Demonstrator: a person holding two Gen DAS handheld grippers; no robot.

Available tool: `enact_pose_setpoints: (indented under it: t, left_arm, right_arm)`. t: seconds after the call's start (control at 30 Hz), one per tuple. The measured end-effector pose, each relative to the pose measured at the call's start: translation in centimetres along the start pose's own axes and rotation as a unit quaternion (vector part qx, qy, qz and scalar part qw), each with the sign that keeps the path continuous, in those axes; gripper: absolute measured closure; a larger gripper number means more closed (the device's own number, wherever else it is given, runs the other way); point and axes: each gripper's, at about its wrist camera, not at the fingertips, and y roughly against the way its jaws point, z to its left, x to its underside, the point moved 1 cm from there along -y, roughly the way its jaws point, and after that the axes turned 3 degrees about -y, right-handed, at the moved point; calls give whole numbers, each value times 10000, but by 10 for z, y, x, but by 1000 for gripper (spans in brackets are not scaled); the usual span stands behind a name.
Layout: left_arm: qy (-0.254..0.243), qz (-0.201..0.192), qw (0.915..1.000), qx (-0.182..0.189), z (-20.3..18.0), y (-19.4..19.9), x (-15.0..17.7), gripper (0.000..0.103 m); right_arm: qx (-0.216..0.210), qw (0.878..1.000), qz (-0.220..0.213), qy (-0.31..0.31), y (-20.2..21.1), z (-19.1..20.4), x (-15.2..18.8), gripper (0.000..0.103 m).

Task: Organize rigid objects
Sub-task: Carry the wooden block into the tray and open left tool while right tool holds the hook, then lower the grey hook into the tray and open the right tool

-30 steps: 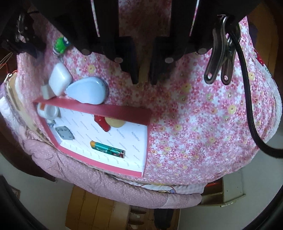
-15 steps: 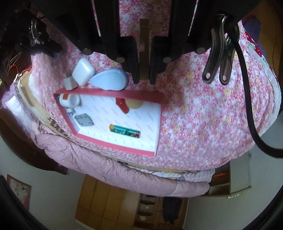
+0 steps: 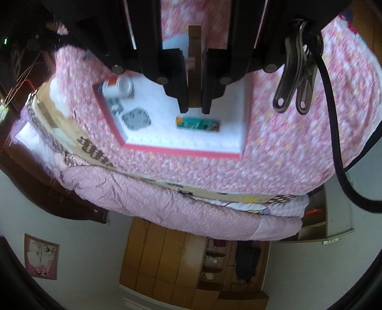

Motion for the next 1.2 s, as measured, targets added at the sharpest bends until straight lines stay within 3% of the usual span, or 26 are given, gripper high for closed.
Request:
enact_pose_setpoints:
  t: [0.3, 0.57, 0.63, 0.7, 0.87, 1.2]
  left_arm:
    - [142, 122, 9997, 128, -6, -53, -25, 91]
    - [-18, 239, 9994, -266, -7, -83, -15, 90]
    - [-55, 320, 9989, -338, -6, -86, -12, 70]
    - [-14, 407, 9987, -321, -6, -87, -7, 59]
    - [-33, 495, 9981, -374, -5, -83, 4, 49]
    - [34, 758, 9966, -324, -5, -68, 27, 48]
  right_arm:
    - [203, 9994, -105, -249, 8, -20, -9, 84]
    - [338, 9984, -93, -444, 3, -40, -17, 84]
    - [352, 9983, -95, -460, 2, -43, -19, 84]
    - [345, 9982, -104, -478, 1, -45, -20, 84]
    - [295, 9983, -85, -498, -4, -46, -26, 84]
    - [171, 9987, -245, -412, -11, -43, -54, 84]
